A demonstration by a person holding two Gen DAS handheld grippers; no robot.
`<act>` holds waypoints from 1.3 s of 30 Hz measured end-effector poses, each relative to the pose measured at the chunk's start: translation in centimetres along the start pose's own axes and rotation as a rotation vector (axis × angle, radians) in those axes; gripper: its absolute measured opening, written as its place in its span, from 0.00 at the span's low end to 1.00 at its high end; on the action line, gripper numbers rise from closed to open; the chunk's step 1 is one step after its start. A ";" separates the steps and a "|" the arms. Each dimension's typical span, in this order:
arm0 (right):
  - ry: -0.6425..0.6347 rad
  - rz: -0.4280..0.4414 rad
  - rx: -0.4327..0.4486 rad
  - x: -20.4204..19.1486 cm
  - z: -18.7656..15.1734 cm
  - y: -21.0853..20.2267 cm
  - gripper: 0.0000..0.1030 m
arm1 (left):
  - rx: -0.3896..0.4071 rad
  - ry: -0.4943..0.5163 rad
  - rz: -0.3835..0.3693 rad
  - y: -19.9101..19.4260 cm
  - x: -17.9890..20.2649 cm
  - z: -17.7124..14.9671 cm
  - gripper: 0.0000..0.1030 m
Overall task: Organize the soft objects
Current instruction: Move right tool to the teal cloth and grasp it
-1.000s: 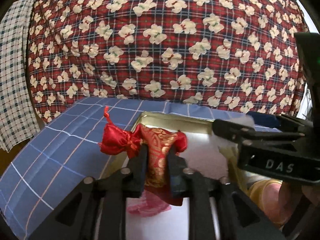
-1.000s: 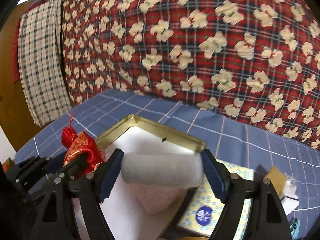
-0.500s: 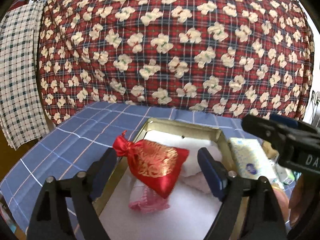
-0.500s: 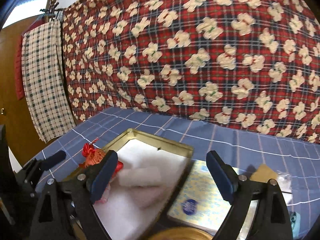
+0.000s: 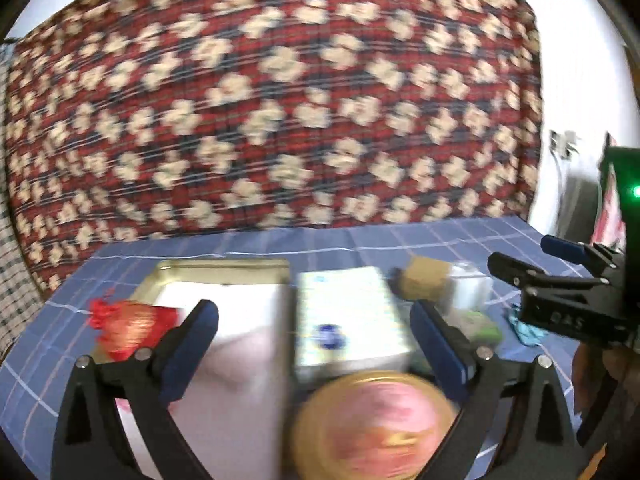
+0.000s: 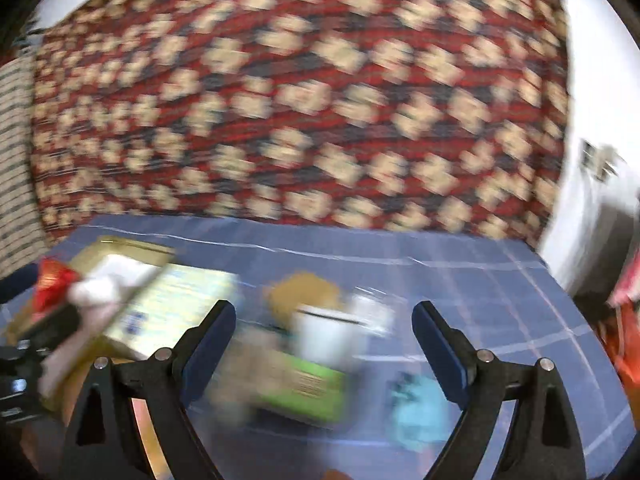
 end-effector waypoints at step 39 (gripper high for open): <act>-0.004 -0.056 -0.383 6.9 -5.8 7.2 0.51 | -0.182 0.167 -0.121 6.6 13.9 -3.1 0.95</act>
Point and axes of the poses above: each gripper's, at about its wrist camera, not at the fingertips, and y roughly the way its jaws point, x to its right, z to its top, the point moved 1 cm from there along y, roughly the way its jaws point, and after that the axes turned 6 degrees about x, right-handed, at the moved point
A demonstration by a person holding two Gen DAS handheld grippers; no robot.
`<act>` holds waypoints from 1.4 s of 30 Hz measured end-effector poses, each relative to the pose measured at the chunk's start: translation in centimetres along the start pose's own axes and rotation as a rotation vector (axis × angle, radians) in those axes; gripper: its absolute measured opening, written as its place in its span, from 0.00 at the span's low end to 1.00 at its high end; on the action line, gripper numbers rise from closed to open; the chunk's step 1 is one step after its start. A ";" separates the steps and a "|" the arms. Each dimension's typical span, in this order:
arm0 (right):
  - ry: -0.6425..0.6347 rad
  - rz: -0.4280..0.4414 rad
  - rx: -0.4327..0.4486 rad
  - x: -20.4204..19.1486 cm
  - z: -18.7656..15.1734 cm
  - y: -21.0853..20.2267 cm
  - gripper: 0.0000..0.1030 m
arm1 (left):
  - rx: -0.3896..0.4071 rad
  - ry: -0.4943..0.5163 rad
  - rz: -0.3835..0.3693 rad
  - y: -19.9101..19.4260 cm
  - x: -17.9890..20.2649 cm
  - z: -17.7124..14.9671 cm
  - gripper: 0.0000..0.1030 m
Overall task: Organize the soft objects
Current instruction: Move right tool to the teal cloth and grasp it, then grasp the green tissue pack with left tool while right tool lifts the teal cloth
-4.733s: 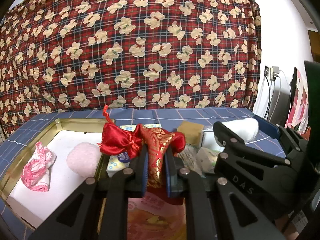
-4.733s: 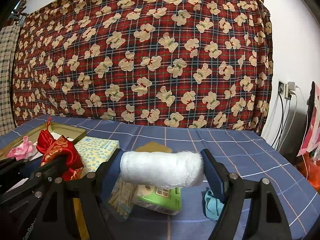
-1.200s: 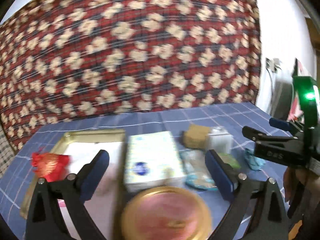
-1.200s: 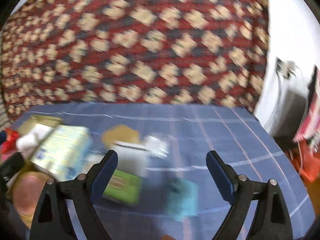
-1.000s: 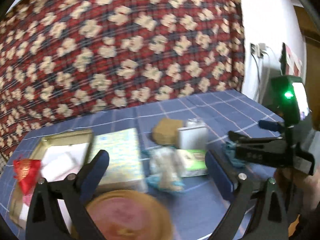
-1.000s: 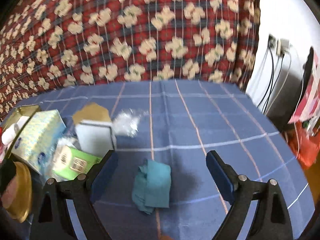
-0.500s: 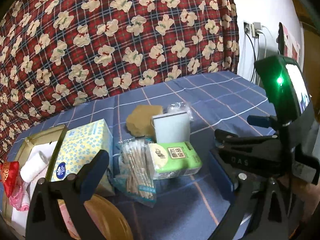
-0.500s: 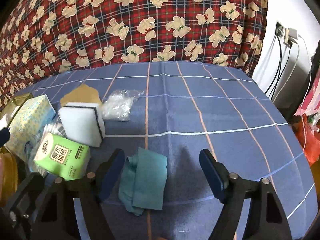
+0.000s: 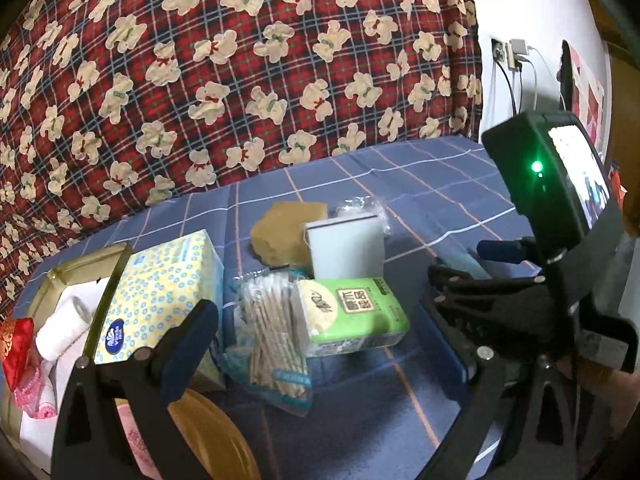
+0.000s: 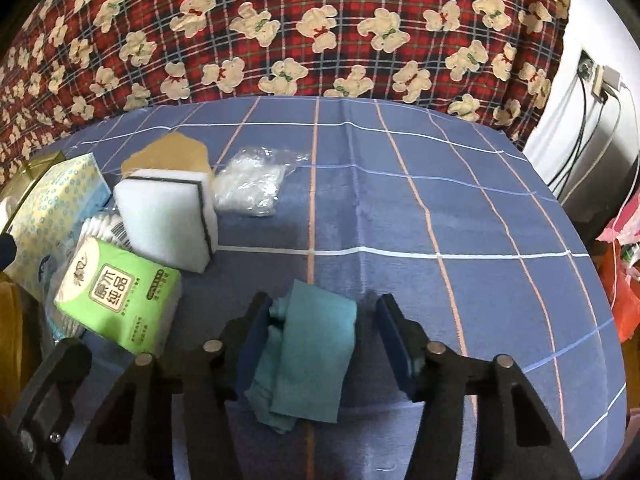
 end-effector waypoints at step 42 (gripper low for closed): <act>0.043 -0.039 0.178 0.9 0.4 -3.5 0.17 | -0.126 0.087 -0.042 3.9 3.0 0.0 0.70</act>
Point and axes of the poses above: each gripper's, at about its wrist camera, not at the fingertips, and y roughly the way its jaws point, x to its right, z to its top, the point moved 1 cm from there along y, roughly the way its jaws point, and after that the axes turned 6 degrees about x, right-handed, at the moved point
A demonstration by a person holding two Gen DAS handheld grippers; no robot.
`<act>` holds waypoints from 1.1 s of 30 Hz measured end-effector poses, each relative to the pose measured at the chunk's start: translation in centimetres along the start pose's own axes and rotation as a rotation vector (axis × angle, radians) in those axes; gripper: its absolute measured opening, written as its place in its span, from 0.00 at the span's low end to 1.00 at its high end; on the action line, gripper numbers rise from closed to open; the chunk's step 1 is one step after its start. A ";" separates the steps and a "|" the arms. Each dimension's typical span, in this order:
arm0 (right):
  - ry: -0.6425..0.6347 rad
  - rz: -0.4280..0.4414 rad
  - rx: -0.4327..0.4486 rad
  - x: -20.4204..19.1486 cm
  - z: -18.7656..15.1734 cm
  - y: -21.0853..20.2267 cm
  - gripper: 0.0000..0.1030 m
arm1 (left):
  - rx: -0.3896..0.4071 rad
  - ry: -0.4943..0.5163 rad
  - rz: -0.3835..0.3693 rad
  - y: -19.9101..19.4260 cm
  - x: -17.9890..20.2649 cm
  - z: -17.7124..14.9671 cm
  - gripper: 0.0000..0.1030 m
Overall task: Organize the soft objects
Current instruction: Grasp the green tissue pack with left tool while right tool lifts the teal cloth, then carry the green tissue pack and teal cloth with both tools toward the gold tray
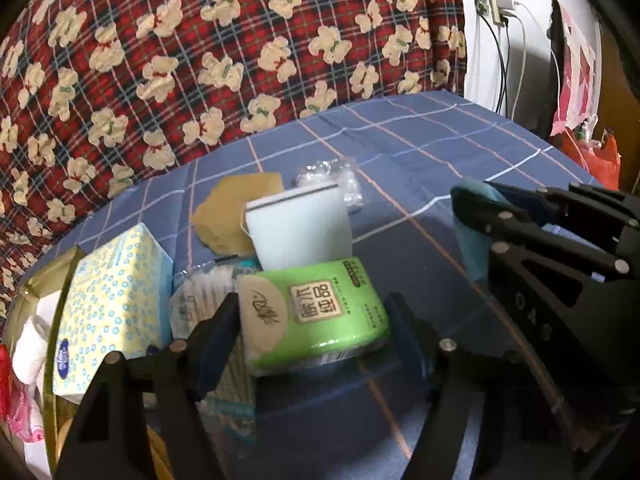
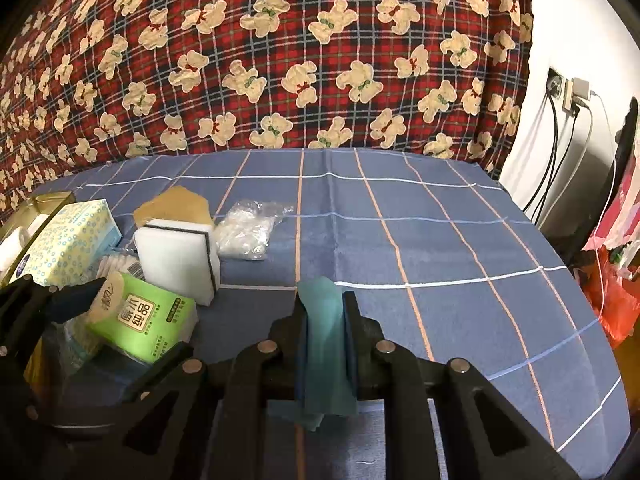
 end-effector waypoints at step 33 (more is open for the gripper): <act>0.033 0.082 0.176 0.5 0.2 -3.2 0.17 | 0.274 -0.133 0.103 -5.7 -3.2 -0.4 0.70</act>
Point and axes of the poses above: each gripper's, at about its wrist camera, not at the fingertips, and y roughly the way its jaws point, x to its right, z to its top, the point moved 1 cm from there along y, roughly the way its jaws point, and after that the axes turned 6 degrees about x, right-handed, at the moved point
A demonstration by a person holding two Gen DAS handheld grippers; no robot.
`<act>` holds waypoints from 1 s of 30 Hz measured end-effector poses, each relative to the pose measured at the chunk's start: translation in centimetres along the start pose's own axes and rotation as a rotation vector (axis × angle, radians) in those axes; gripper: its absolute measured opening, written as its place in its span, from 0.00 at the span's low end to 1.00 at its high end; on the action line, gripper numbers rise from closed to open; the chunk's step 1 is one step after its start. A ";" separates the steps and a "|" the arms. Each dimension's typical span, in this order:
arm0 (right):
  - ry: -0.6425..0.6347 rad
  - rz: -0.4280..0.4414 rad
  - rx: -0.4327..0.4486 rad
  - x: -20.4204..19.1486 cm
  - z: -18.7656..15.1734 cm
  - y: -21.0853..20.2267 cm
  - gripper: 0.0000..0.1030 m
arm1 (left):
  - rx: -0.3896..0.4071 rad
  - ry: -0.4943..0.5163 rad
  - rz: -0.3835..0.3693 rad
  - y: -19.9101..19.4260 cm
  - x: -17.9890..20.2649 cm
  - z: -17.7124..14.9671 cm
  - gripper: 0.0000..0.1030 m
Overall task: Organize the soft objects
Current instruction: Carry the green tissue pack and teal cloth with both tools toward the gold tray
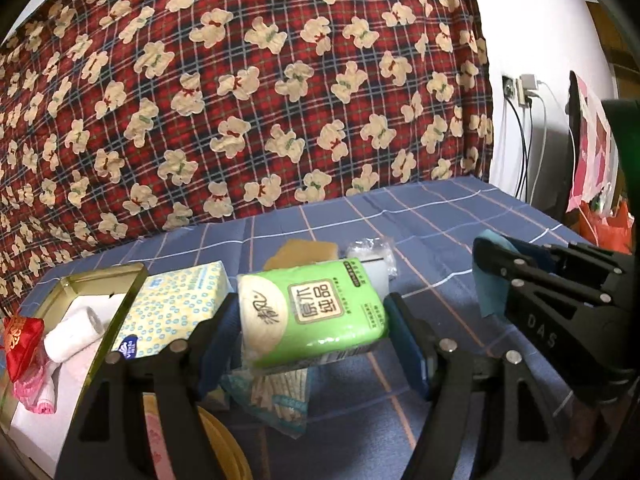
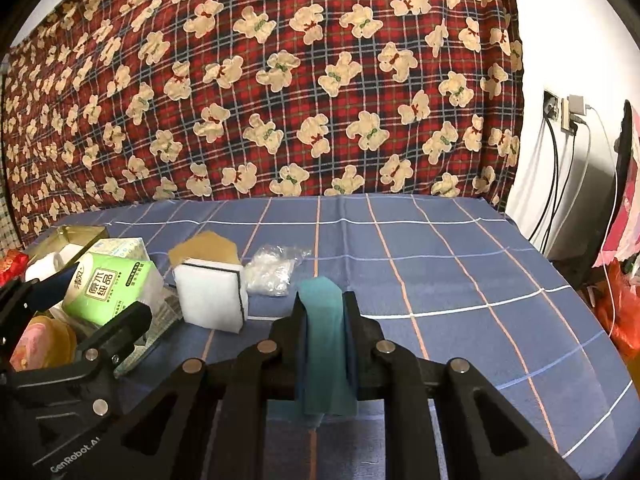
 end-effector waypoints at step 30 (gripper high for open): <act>-0.032 0.044 0.156 -3.3 0.1 -2.8 0.17 | 0.094 -0.086 0.018 -3.2 -3.4 -0.8 0.70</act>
Point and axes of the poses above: each gripper's, at about its wrist camera, not at the fingertips, and y roughly the way its jaws point, x to its right, z to its top, the point moved 1 cm from there along y, roughly the way its jaws point, and after that the axes turned 6 degrees about x, right-handed, at the moved point
